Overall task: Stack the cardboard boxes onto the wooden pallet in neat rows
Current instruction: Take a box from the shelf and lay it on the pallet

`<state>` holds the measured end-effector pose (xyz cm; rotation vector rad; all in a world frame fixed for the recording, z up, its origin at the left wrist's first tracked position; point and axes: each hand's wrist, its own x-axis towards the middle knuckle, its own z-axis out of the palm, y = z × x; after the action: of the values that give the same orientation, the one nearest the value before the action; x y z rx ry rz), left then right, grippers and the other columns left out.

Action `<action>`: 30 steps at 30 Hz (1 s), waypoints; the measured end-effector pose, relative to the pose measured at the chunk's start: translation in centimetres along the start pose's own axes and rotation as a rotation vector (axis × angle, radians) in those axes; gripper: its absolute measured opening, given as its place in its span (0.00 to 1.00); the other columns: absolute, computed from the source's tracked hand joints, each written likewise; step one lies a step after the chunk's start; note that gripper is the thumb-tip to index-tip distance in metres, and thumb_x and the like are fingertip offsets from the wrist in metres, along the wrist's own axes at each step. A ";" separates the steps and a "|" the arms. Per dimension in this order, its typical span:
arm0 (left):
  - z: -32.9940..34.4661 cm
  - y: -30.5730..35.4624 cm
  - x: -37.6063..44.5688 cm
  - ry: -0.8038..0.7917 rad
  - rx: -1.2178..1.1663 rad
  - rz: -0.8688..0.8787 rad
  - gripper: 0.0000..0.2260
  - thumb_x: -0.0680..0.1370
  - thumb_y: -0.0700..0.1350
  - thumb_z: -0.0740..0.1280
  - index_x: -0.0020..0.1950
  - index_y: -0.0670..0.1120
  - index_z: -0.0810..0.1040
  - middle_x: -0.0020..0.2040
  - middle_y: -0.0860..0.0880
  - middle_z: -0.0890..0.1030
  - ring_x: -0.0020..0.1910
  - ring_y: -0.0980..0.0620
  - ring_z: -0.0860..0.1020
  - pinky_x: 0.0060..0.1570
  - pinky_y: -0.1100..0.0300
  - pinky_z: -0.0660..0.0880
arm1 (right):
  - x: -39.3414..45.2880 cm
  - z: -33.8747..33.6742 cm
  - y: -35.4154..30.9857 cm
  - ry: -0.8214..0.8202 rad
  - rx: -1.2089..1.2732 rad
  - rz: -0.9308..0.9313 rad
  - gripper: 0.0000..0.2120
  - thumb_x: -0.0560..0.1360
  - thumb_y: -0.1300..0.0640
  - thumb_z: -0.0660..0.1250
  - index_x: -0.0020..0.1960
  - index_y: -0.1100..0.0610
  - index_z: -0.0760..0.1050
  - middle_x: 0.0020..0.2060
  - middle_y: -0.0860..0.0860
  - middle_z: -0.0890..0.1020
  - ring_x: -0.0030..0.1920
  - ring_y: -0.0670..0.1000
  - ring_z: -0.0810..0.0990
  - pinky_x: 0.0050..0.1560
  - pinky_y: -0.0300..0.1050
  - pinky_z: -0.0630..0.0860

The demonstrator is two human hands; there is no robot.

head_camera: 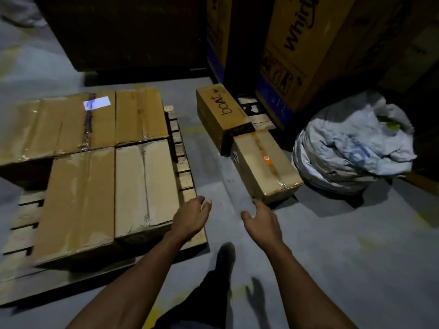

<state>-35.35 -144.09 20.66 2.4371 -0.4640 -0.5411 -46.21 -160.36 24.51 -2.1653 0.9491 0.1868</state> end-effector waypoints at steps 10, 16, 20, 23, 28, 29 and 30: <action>-0.7 7.2 21.2 -0.016 -0.082 -0.147 0.21 0.82 0.60 0.54 0.55 0.47 0.80 0.51 0.46 0.83 0.48 0.44 0.81 0.50 0.48 0.80 | 20.2 -7.5 -4.7 -0.074 -0.054 0.014 0.27 0.78 0.46 0.63 0.73 0.55 0.67 0.66 0.57 0.75 0.66 0.60 0.72 0.65 0.54 0.71; -1.5 11.2 30.1 -0.015 -0.144 -0.199 0.18 0.84 0.57 0.56 0.60 0.46 0.78 0.53 0.49 0.80 0.51 0.46 0.80 0.54 0.49 0.79 | 30.7 -11.5 -6.8 -0.091 -0.027 0.009 0.27 0.79 0.46 0.63 0.74 0.54 0.65 0.68 0.57 0.74 0.67 0.60 0.71 0.64 0.52 0.69; -0.6 12.4 36.2 -0.003 -0.260 -0.302 0.17 0.84 0.56 0.57 0.59 0.46 0.78 0.54 0.47 0.81 0.51 0.46 0.80 0.55 0.47 0.78 | 38.3 -12.8 -7.7 -0.127 0.094 0.046 0.28 0.79 0.46 0.63 0.76 0.53 0.64 0.70 0.56 0.72 0.68 0.59 0.71 0.65 0.51 0.69; 0.0 13.3 40.7 0.009 -0.362 -0.397 0.16 0.85 0.56 0.57 0.56 0.47 0.79 0.54 0.46 0.81 0.50 0.47 0.80 0.50 0.53 0.77 | 43.7 -13.6 -8.8 -0.174 0.128 0.058 0.28 0.79 0.47 0.63 0.76 0.53 0.64 0.71 0.56 0.72 0.69 0.59 0.71 0.67 0.52 0.70; -0.4 15.4 47.9 0.052 -0.601 -0.554 0.18 0.85 0.54 0.58 0.62 0.43 0.78 0.60 0.41 0.80 0.57 0.41 0.78 0.57 0.51 0.75 | 52.0 -15.0 -11.0 -0.210 0.116 0.059 0.28 0.79 0.47 0.64 0.76 0.53 0.64 0.71 0.56 0.72 0.69 0.60 0.70 0.68 0.52 0.69; -0.6 15.7 49.4 0.062 -0.634 -0.584 0.19 0.85 0.54 0.58 0.67 0.41 0.76 0.62 0.40 0.79 0.60 0.40 0.77 0.59 0.50 0.74 | 53.5 -15.3 -11.7 -0.219 0.111 0.067 0.28 0.79 0.47 0.64 0.76 0.53 0.64 0.71 0.56 0.72 0.70 0.60 0.70 0.68 0.51 0.69; -0.8 15.9 50.8 0.073 -0.663 -0.610 0.21 0.85 0.54 0.58 0.69 0.41 0.75 0.64 0.40 0.78 0.62 0.39 0.76 0.60 0.50 0.72 | 54.9 -15.4 -12.2 -0.224 0.115 0.070 0.27 0.79 0.47 0.64 0.76 0.52 0.64 0.71 0.56 0.72 0.70 0.60 0.70 0.67 0.51 0.69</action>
<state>5.35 -178.28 17.32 1.9003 0.4560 -0.7088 -1.03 -197.05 20.45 -1.9599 0.8850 0.3907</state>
